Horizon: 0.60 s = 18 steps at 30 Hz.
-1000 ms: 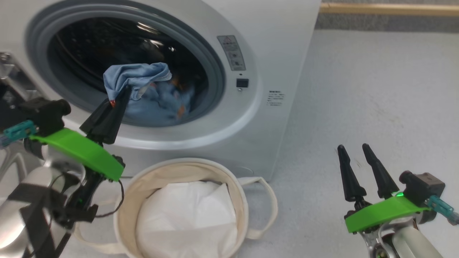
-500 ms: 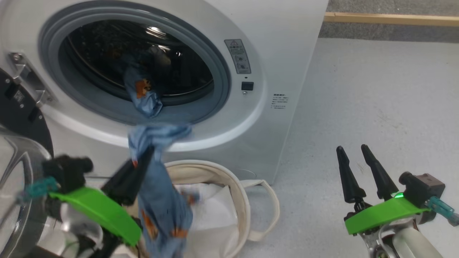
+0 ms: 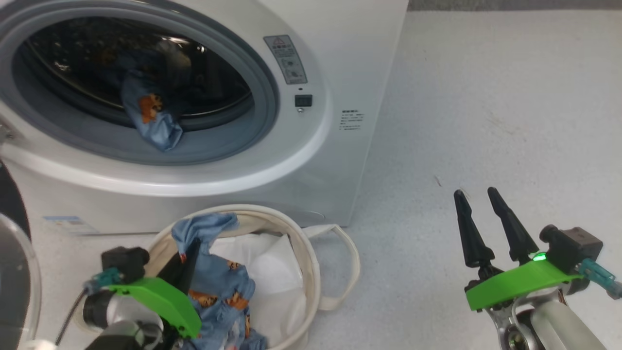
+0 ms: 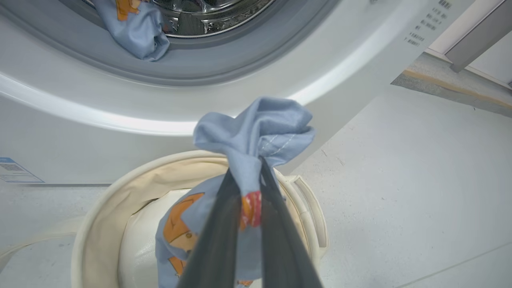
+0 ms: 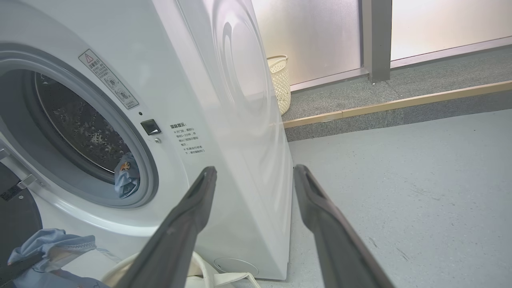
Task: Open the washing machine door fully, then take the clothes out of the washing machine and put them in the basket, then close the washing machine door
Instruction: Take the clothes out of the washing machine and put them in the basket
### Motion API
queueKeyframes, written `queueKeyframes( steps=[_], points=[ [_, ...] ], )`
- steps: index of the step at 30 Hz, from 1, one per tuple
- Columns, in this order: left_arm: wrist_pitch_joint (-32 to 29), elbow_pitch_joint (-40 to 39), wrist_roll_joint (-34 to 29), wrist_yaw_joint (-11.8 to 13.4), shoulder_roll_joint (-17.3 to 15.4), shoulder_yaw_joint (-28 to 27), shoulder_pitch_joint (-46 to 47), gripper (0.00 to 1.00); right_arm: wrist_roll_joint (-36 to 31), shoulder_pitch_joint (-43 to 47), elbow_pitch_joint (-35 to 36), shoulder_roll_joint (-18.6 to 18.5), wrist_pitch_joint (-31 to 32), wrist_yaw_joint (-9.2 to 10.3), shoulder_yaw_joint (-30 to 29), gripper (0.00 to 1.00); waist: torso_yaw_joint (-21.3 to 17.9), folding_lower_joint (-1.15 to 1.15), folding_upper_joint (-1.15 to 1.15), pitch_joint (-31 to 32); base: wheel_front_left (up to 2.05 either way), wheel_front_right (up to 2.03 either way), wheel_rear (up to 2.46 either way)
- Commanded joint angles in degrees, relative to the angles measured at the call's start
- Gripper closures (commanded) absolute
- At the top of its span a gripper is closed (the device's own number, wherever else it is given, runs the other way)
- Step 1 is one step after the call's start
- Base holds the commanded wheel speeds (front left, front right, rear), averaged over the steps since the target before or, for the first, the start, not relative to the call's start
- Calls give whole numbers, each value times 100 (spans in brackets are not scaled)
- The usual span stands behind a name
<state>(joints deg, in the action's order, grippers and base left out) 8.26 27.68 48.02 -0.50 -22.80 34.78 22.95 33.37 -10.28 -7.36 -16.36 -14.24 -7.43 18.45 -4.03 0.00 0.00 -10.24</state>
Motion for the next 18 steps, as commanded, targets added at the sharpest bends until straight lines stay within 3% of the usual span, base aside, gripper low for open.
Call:
queueKeyframes(
  steps=[1, 7, 8, 9, 13, 18],
  points=[
    [101, 188, -86, -68, -35, -124, 296, 100, -26, -153, 221, -76, -17, -6, 75, 0, -111, 0, 0, -123, 0, 0, 0],
    [330, 2030, -199, -417, 559, 170, 704, 100, -102, -261, 300, -73, 18, -6, 59, 0, -290, 0, 0, -345, 0, 0, 0],
    [388, 2277, -194, -460, 642, 179, 757, 60, -111, -267, 304, -69, 22, -6, 53, 0, -308, 0, 0, -366, 0, 0, 0],
    [433, 2505, -202, -502, 717, 206, 802, 1, -119, -270, 305, -66, 24, -6, 46, 0, -319, 0, 0, -383, 0, 0, 0],
    [437, 3281, -236, -619, 936, 380, 940, 0, -146, -262, 301, -49, 48, -6, 32, 0, -340, 0, 0, -418, 0, 0, 0],
    [596, 3578, -204, -684, 988, 418, 1091, 0, -152, -236, 274, -25, 49, -6, 20, 0, -238, 0, 0, -344, 0, 0, 0]
  ],
)
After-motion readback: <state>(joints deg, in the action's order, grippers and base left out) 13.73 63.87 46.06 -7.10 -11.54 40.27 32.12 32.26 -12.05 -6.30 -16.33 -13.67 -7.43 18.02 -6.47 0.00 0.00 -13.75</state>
